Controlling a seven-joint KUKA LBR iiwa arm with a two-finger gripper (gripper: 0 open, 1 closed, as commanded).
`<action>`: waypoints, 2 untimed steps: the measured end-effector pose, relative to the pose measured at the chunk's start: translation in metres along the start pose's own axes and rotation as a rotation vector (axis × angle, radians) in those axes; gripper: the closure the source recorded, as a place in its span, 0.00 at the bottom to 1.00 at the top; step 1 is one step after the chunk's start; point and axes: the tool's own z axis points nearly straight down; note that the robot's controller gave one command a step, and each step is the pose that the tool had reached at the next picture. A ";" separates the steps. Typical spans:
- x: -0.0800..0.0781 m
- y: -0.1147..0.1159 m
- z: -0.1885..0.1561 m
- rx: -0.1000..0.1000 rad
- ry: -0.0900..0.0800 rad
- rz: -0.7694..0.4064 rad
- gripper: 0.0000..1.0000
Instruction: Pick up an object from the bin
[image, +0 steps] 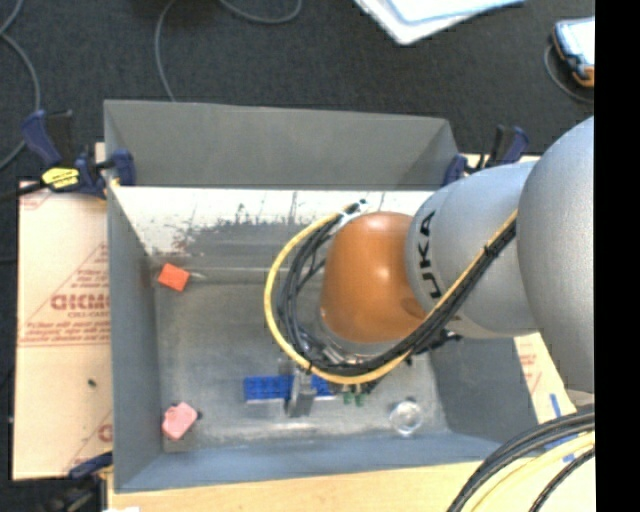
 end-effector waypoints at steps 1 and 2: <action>0.000 0.000 0.000 0.000 0.000 0.000 1.00; -0.003 0.006 -0.100 0.000 0.003 0.013 1.00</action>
Offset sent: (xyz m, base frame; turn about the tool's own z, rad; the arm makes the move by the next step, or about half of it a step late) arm 0.0042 0.0089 0.1558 0.0234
